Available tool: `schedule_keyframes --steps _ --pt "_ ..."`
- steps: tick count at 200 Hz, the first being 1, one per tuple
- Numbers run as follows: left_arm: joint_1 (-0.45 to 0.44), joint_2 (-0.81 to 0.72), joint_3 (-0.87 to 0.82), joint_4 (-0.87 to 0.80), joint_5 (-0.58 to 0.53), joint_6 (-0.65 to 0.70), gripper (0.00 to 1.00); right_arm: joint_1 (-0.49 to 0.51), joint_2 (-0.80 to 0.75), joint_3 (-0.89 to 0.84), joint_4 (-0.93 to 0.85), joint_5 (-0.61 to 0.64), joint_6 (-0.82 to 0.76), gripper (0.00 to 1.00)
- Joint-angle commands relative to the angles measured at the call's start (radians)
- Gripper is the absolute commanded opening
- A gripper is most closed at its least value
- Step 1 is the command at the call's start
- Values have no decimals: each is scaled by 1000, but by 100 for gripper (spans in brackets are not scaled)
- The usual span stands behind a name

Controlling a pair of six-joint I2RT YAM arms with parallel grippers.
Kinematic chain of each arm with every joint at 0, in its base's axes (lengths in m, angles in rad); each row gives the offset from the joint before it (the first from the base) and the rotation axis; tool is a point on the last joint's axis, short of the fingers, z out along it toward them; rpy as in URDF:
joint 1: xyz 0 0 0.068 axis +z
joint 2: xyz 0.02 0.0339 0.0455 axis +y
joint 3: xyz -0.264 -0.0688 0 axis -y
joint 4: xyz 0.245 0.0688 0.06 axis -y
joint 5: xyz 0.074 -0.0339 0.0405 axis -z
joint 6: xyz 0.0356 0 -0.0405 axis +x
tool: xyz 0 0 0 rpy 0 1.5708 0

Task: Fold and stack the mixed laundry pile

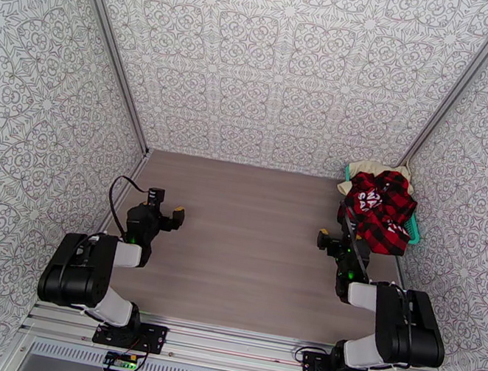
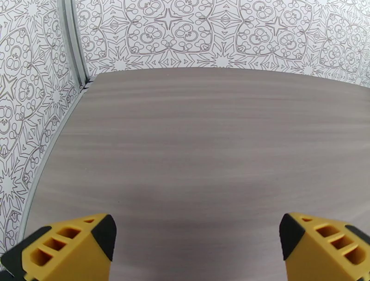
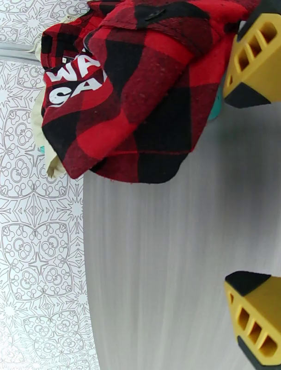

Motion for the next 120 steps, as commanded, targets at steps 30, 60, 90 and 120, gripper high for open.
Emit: schedule_keyframes --steps 30,60,90,120 --pt "-6 4 14 4 -57 -6 99 6 -2 8 2 5 -6 99" --pt "-6 4 14 5 -58 -6 99 6 -2 8 3 5 -6 99" --pt "-6 4 14 4 -57 -7 99 6 -3 7 5 5 -6 99" --pt "-8 2 12 7 -62 -5 99 7 -3 7 5 5 -6 99"
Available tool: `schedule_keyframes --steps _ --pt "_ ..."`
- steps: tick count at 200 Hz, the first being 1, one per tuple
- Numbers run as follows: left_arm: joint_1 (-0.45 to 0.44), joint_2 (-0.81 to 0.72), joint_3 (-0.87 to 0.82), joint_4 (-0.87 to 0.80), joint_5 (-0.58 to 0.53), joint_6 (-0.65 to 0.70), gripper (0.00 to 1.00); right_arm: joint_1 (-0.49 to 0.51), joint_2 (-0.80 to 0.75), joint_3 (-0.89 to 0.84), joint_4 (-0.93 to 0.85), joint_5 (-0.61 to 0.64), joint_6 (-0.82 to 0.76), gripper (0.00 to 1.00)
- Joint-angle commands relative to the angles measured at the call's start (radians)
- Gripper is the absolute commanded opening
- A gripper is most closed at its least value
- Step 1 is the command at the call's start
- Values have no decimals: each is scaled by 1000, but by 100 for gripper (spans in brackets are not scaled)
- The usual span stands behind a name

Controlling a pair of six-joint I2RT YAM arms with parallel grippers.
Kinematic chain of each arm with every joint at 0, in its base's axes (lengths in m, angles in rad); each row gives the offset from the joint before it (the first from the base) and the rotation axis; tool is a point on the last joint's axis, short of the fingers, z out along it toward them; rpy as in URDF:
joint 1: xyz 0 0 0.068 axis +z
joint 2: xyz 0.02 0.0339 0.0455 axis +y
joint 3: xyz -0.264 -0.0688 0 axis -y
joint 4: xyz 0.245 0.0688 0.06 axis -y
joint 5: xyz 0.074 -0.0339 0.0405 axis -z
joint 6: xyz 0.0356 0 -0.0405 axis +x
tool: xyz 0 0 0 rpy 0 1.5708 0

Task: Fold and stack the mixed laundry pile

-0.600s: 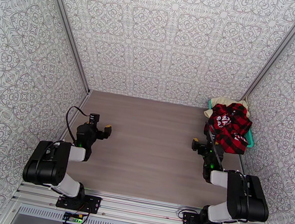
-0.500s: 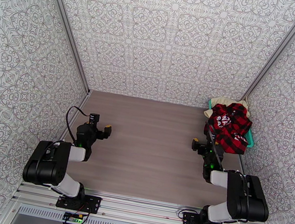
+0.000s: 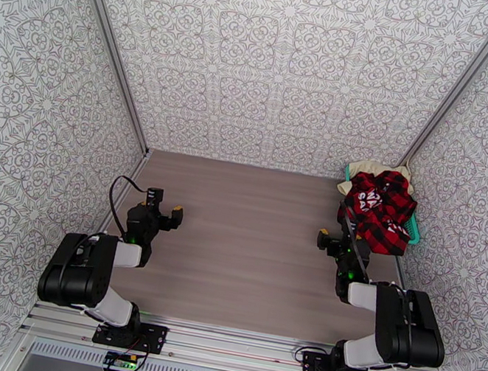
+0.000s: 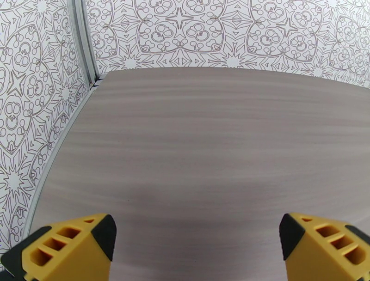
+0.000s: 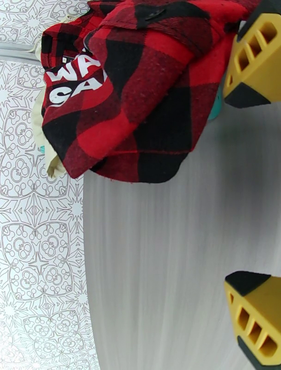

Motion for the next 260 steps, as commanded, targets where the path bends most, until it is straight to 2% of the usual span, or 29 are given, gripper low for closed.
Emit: schedule_keyframes --steps 1,125,147,168,194,213,222,229,240,251,260 --pt "-5 2 12 7 -17 -4 99 7 -2 6 5 4 -6 99" --pt "-7 -1 8 12 -22 -4 100 5 -4 8 0 17 0 99" --pt "-21 -23 7 -3 -21 13 99 6 -22 -3 9 -46 -27 99" --pt "-103 -114 -1 -63 -188 58 99 30 -120 -10 -69 4 -35 99" --pt "-210 -248 43 -253 -489 45 99 59 -250 73 -368 84 52 99" --pt "-272 -329 75 -376 -574 52 100 88 -325 158 -620 156 120 99" --pt "-286 -370 99 -471 -548 26 99 92 -354 209 -741 157 169 99" --pt "-285 -405 128 -564 -478 -18 99 92 -365 242 -810 152 224 99" --pt "-261 -456 160 -668 -264 -83 99 88 -372 310 -926 101 332 99" --pt "-243 -493 168 -675 -50 -133 96 85 -341 406 -1023 -26 329 99" --pt "-249 -517 178 -664 94 -171 94 82 -310 487 -1103 -43 330 99"
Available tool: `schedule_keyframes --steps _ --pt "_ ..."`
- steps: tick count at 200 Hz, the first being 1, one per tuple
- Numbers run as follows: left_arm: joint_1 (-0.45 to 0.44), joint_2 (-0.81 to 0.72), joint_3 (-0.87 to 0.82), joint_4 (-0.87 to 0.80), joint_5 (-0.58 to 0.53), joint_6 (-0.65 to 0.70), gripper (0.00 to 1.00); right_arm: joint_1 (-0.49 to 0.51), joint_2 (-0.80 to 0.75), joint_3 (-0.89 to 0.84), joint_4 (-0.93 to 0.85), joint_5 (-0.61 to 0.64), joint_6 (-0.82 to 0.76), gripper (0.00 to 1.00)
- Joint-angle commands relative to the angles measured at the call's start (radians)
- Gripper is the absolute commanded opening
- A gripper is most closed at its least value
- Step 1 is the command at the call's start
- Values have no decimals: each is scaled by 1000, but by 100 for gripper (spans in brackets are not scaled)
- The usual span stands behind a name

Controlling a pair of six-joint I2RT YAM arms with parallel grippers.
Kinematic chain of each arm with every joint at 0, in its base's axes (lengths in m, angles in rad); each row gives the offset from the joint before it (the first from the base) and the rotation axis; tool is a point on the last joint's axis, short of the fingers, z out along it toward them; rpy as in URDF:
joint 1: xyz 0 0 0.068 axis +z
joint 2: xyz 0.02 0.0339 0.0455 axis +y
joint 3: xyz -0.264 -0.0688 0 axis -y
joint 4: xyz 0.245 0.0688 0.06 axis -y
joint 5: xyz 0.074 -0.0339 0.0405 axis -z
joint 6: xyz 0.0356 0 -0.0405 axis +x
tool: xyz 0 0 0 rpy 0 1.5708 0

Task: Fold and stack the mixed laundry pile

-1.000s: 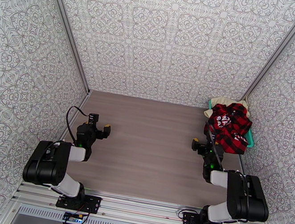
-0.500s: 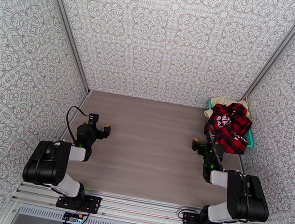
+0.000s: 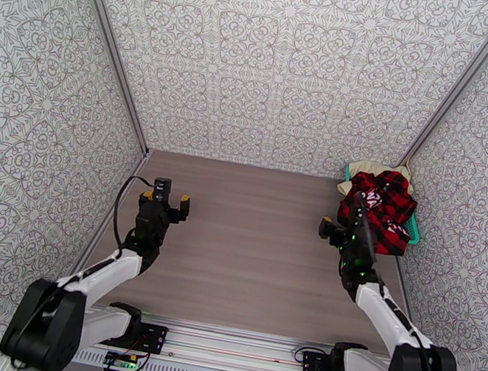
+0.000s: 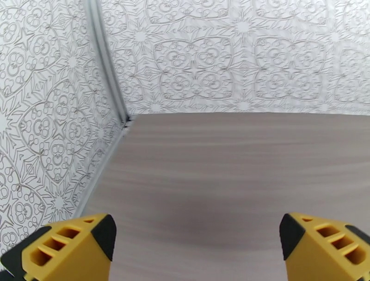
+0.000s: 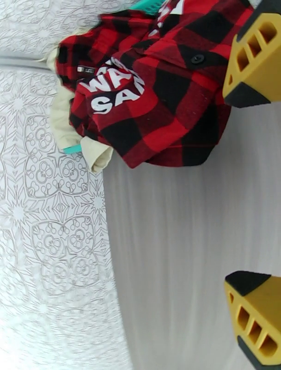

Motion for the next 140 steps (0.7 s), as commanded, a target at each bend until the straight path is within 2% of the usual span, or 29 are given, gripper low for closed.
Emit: schedule_keyframes --steps 1,12,28,41,68,120,140 --pt "8 -60 47 -161 396 -127 94 -3 46 187 -363 -105 115 99" --pt "-13 -70 72 -155 556 -157 90 -15 90 304 -479 -63 120 99" --pt "-71 -63 121 -176 687 -165 86 -76 155 461 -612 -36 131 99" --pt "-119 -49 158 -200 766 -155 85 -154 233 592 -707 -50 134 99" --pt "-191 -23 180 -160 909 -138 84 -270 351 739 -812 -30 122 99" --pt "-229 64 211 -160 1009 -104 83 -316 604 887 -953 44 25 99" --pt "-232 85 212 -145 1016 -107 83 -316 646 884 -939 -7 26 96"
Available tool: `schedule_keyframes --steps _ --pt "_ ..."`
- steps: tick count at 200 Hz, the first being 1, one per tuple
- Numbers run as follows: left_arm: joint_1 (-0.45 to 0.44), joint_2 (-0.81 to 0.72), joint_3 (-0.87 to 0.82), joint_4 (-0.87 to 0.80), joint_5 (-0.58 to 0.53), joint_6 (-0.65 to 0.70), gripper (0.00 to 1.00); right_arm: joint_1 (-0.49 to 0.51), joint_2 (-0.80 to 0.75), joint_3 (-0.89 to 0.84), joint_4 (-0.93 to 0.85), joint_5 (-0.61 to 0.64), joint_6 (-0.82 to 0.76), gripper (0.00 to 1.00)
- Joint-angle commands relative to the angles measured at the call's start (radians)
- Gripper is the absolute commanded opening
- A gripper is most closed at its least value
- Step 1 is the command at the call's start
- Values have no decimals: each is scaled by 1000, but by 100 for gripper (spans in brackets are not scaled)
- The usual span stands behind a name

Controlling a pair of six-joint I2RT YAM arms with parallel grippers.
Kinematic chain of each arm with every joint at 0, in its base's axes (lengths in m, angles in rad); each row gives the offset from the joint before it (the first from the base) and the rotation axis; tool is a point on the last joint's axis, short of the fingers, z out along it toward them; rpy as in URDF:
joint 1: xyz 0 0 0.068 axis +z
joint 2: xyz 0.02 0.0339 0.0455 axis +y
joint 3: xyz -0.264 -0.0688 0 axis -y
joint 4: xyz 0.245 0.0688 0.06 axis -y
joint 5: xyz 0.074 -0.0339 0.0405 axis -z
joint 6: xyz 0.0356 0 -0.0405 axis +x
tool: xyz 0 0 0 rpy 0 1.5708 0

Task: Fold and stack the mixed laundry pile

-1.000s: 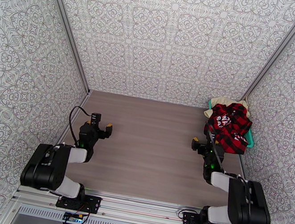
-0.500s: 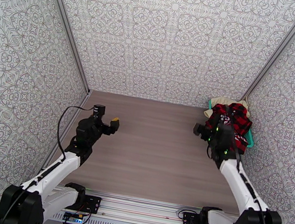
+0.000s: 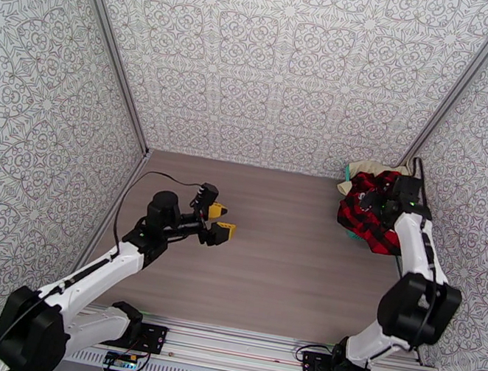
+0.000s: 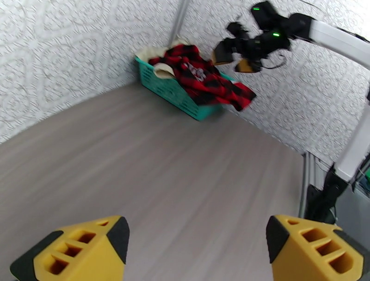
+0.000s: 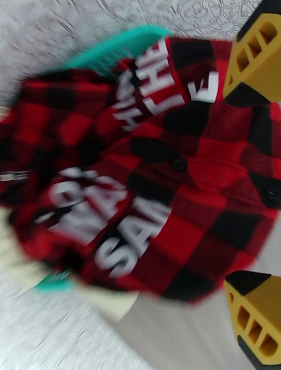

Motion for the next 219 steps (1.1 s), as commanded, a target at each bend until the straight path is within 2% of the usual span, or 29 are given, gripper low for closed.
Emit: schedule_keyframes --steps 1,11,22,34,36,38,45,76,97,133,183,202,219 --pt "-11 20 32 4 70 7 83 -2 47 33 -81 -20 -29 96" --pt "-11 25 31 9 61 6 83 -2 61 28 -73 -54 -25 91" --pt "-10 34 29 12 50 7 83 -2 76 30 -69 -70 -23 80" --pt "-10 38 30 14 43 5 83 -1 83 39 -70 -65 -24 59" --pt "-11 37 29 16 42 5 83 -1 83 40 -69 -64 -25 58" --pt "-10 37 28 17 41 5 83 -2 82 42 -70 -61 -24 52" --pt "-11 37 25 23 38 3 83 -2 77 50 -70 -55 -27 40" --pt "-6 43 24 32 15 5 83 -2 26 93 -67 -66 -27 0" --pt "1 46 24 38 0 2 83 11 -31 129 -62 -127 -28 0" --pt "17 43 19 53 -31 -15 83 103 -182 198 -10 -225 -42 0" --pt "58 32 -3 116 -48 -70 83 222 -294 378 157 -523 22 0" --pt "73 12 -12 124 -53 -80 83 292 -298 462 223 -635 60 0" --pt "85 -8 -20 120 -67 -80 83 409 -262 566 206 -715 54 0"
